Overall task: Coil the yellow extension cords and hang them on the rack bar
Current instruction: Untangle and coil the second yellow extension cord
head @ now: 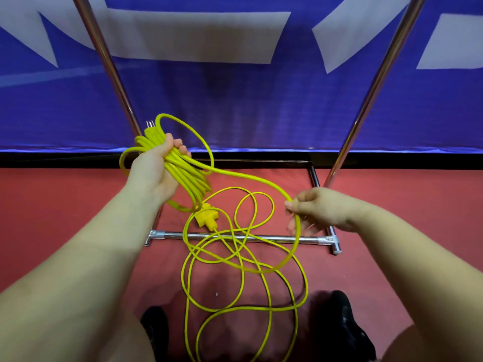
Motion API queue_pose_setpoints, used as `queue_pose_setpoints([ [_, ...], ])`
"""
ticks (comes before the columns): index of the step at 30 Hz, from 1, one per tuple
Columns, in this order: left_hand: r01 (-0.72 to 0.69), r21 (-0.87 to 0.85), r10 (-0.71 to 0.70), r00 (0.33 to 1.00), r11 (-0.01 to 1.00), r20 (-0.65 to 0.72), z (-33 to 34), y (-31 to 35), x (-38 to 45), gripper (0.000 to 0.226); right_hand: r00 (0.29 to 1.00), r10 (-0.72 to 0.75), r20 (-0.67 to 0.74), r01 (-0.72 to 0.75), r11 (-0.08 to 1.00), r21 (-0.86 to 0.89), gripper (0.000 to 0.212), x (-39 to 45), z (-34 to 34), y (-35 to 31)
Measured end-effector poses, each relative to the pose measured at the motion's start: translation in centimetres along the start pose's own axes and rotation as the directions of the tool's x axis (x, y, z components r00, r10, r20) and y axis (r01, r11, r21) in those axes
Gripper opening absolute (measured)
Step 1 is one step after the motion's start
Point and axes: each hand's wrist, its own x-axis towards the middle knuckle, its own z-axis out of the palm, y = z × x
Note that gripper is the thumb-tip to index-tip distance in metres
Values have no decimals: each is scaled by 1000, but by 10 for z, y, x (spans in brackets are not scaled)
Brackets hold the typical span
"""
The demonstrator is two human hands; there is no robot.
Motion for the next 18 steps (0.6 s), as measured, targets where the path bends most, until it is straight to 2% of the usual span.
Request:
queue_pose_setpoints([
  [2, -36, 96, 35, 999, 995, 10, 0, -2, -1, 19, 998, -5, -70, 11, 996, 87, 23, -6, -8, -8],
  [4, -78, 215, 74, 997, 973, 29, 1, -7, -2, 15, 989, 59, -134, -19, 959, 283, 25, -8, -13, -16],
  [7, -133, 418, 95, 989, 899, 111, 1, -14, -3, 12, 976, 181, -121, -65, 773, 631, 26, -10, -14, -27],
  [11, -192, 588, 55, 968, 786, 243, 1, -21, -9, 10, 992, 124, -7, -58, 509, 859, 30, -11, -13, -41],
  [12, -210, 617, 46, 962, 759, 270, 2, -22, -11, 8, 996, 88, 31, -71, 503, 862, 31, -11, -13, -44],
  [13, -229, 643, 43, 955, 731, 292, 3, -22, -12, 6, 996, 64, 59, -84, 558, 825, 31, -12, -14, -45],
  [16, -248, 670, 51, 953, 700, 299, 3, -21, -13, 6, 997, 57, 57, -79, 832, 550, 28, -12, -17, -48],
  [18, -226, 660, 42, 958, 716, 283, 2, -19, -13, 6, 998, 41, 57, -63, 877, 475, 25, -12, -16, -50],
])
